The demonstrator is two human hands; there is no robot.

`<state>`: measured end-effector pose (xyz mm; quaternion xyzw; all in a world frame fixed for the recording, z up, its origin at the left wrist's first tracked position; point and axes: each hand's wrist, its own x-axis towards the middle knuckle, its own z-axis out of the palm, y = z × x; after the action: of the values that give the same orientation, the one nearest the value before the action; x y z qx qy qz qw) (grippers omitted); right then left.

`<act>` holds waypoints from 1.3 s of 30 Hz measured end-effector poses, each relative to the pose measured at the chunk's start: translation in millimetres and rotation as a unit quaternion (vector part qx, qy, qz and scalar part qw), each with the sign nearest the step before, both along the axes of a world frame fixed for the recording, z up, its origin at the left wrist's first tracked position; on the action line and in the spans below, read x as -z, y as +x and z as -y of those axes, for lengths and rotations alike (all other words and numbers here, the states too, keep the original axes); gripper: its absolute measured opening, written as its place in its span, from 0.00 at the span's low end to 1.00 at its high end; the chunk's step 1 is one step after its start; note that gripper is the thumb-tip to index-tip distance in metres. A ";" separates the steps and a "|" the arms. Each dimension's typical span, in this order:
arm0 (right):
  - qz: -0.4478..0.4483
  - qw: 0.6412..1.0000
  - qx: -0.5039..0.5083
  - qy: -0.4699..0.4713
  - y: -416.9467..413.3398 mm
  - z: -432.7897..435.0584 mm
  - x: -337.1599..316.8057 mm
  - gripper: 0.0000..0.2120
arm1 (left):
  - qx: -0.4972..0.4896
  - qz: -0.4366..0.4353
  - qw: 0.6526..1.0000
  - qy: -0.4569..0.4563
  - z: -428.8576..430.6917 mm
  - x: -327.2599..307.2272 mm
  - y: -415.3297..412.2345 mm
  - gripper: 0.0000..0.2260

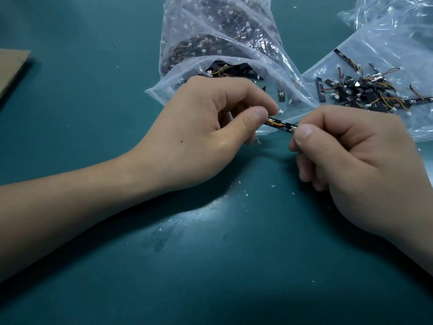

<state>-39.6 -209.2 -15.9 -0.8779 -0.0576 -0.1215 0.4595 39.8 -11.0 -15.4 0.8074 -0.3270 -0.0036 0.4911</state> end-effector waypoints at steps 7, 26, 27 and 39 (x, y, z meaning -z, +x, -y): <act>0.004 0.999 -0.016 0.032 0.6 1.2 -0.2 0.13 | 0.016 -0.021 0.999 0.033 0.8 0.5 -0.2 0.08; -0.002 0.999 -0.034 -0.013 -1.1 -0.4 -1.0 0.12 | 0.021 -0.006 0.999 0.047 2.6 -6.4 -5.1 0.10; -0.003 0.999 -0.034 -0.012 -1.1 -0.5 -1.2 0.12 | 0.022 -0.007 0.999 0.048 2.8 -6.0 -5.4 0.09; -0.009 0.999 -0.022 -0.037 -1.3 -1.1 -1.9 0.12 | 0.004 0.024 0.997 0.070 4.5 -4.4 -7.0 0.09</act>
<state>-40.9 -208.2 -14.1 -0.8939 -0.0774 -0.1010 0.4299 32.7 -15.5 -11.0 0.8384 -0.3409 -0.0089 0.4252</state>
